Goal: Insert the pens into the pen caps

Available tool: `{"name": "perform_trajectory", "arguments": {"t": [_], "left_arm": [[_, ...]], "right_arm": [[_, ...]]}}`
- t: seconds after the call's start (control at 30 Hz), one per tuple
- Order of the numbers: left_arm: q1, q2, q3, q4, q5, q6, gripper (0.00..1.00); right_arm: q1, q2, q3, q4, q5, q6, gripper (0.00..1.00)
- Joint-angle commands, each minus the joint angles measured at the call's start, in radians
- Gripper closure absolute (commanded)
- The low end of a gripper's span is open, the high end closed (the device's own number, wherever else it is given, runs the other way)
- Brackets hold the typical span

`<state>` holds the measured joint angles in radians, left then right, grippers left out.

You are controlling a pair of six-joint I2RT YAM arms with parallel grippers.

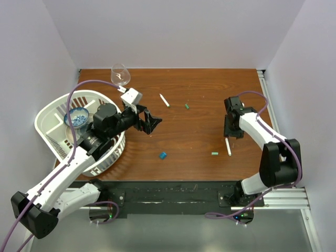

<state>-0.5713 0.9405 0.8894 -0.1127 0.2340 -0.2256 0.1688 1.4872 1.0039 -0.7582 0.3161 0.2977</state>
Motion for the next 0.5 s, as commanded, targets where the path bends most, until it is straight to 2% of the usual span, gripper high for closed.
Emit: {"name": "perform_trajectory", "arguments": {"t": [0.0, 0.47], "left_arm": [[-0.006, 0.001, -0.001, 0.062, 0.021, -0.018, 0.0], [-0.006, 0.02, -0.001, 0.058, 0.025, -0.02, 0.0]], "right_arm": [[-0.018, 0.028, -0.024, 0.048, -0.093, -0.012, 0.56], [-0.04, 0.137, -0.036, 0.079, -0.161, -0.017, 0.63]]}}
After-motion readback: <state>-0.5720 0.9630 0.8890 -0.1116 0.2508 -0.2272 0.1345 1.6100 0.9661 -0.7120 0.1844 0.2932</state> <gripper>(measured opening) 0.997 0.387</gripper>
